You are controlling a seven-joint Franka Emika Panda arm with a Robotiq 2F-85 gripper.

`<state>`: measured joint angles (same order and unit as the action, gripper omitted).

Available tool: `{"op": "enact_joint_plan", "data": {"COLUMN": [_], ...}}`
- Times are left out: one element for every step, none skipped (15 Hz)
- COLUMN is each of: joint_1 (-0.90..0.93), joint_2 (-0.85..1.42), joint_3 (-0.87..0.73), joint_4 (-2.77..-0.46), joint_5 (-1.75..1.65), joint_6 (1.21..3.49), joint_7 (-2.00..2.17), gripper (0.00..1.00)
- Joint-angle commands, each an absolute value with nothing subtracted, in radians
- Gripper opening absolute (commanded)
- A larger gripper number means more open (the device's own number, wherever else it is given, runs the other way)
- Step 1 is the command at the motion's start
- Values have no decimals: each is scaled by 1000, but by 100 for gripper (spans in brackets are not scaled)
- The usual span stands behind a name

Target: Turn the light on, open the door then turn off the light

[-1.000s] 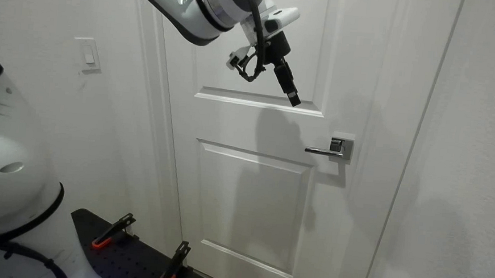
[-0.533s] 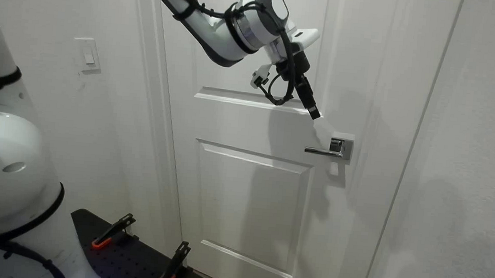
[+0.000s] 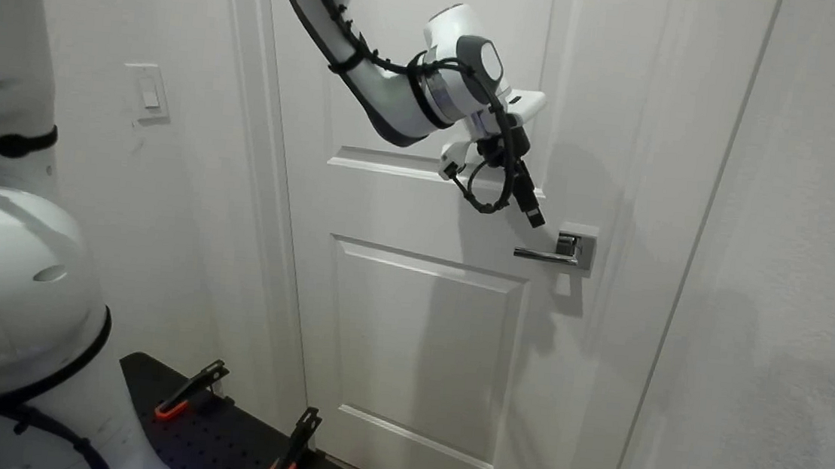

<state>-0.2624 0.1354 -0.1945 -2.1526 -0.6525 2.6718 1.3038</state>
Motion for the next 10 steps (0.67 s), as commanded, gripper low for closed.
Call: {"op": "enact_joint_plan", "data": {"joint_1": [-207,-194,-182,-171,-160,-150,-142,-136,-129,-122], "joint_2": [217,236,252,267,283,297,310,322,335,348], "joint_3": [-249,-262,-275,-287,-301,-313,-324,-334,-344,-354], "joint_4": [-2104,-2097,-2090,-2086,-2080,-2075,-2071,-2069,-2066,-2063], "joint_5": [-670,-668,-665,-663,-662,-661,-658,-654,-651,-648], "joint_6": [2707,2716,2722,2729,2735,2739,2742,2745,2751,2756], "joint_7": [1349,1352,1360,1365,1369,1377,1379,1377,1377,1377], "gripper": [100,100,100,100,100,100,100,100,100,100]}}
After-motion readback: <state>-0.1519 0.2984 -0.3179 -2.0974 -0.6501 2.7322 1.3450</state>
